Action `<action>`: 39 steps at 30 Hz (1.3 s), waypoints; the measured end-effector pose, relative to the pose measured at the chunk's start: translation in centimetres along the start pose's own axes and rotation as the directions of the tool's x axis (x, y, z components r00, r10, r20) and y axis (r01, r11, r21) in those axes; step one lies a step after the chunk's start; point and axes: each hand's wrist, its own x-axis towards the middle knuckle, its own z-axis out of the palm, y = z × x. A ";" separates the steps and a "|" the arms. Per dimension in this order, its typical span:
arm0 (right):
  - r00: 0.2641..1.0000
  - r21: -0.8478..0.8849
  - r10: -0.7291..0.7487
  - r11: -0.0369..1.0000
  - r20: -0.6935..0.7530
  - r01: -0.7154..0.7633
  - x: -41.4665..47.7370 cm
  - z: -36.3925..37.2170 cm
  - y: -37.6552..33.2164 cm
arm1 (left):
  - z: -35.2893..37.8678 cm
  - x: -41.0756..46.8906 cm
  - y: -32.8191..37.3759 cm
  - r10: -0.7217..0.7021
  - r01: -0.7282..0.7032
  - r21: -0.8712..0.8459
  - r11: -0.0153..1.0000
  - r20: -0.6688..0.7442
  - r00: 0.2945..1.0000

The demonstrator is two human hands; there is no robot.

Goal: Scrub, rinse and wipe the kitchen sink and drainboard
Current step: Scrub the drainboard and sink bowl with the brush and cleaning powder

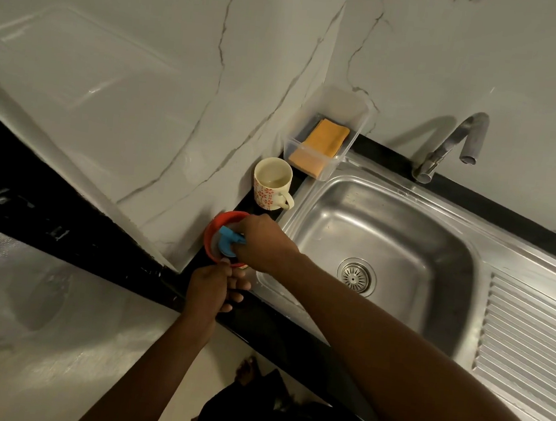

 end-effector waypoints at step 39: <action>0.393 0.971 0.892 0.239 -0.225 0.013 -46.4 -18.8 44.9 | 44.6 -14.2 -4.0 0.234 -0.517 0.366 0.774 0.594 0.770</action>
